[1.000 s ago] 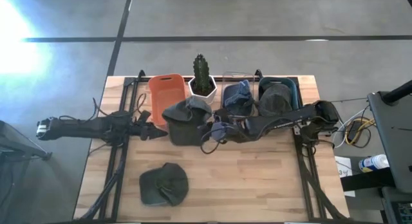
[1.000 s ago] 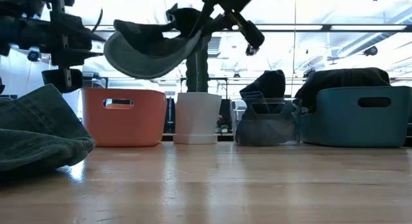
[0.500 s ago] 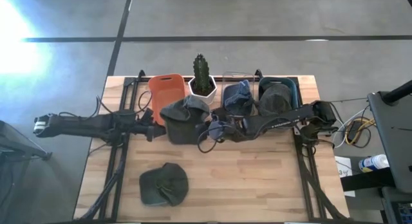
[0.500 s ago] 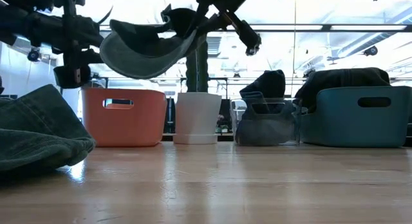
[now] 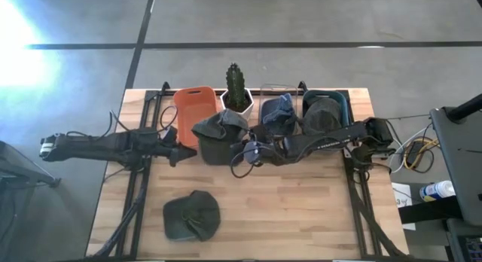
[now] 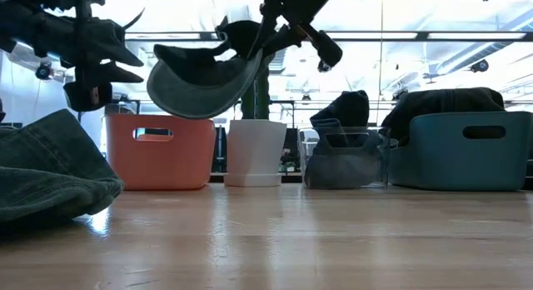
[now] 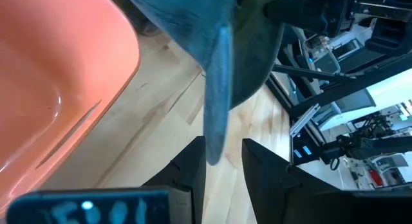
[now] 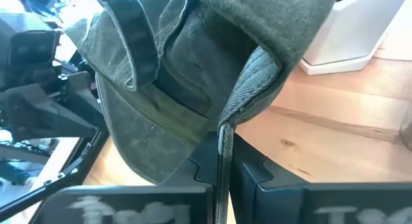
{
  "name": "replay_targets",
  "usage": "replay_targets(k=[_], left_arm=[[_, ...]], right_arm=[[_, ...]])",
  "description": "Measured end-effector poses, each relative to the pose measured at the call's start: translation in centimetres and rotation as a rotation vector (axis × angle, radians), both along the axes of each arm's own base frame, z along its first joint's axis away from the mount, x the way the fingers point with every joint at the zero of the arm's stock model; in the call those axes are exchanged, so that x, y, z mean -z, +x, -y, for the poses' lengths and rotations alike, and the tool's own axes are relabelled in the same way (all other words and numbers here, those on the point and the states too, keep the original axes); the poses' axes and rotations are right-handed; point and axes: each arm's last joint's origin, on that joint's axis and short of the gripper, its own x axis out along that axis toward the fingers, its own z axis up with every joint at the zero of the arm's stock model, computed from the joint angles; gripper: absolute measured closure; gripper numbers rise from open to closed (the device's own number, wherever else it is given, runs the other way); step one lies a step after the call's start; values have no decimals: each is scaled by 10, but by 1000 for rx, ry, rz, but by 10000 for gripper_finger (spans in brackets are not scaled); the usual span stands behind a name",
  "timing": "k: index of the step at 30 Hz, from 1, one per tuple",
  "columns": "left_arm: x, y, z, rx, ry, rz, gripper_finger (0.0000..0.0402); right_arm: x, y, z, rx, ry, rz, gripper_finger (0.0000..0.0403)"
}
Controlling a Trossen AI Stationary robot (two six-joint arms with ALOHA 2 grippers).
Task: Pick & Place hat
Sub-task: Put the top black cap into the orange bin
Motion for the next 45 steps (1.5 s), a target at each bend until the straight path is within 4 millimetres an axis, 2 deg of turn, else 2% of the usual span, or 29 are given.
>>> replay_targets(k=[4, 13, 21, 24, 27, 32, 35, 38, 41, 45], left_arm=[[1, 2, -1, -29, 10, -7, 298], [-1, 11, -3, -65, 29, 29, 203], [-4, 16, -2, -31, 50, 67, 197], [-3, 17, -2, -21, 83, 57, 210], [-3, 18, -2, -19, 89, 53, 239], [-3, 18, -2, -14, 99, 53, 328], [-2, 17, -2, -22, 114, 40, 386], [-2, 16, -3, -52, 125, 19, 390], [-9, 11, -6, -130, 166, -81, 394], [-36, -7, -11, -291, 283, -300, 396]], right_arm=[[-1, 1, 1, 2, 2, 12, 390], [-2, 2, 6, 5, -7, 17, 390], [-9, 8, 4, -36, -6, 98, 390], [-11, 9, 4, -38, -6, 118, 390], [-11, 9, 5, -42, -14, 114, 390], [-11, 9, 5, -45, -17, 116, 387], [-12, 10, 4, -47, -18, 122, 367], [-12, 10, 4, -59, -27, 118, 331], [-12, 8, 4, -69, -33, 99, 291], [-14, 4, 2, -82, -45, 75, 250]])
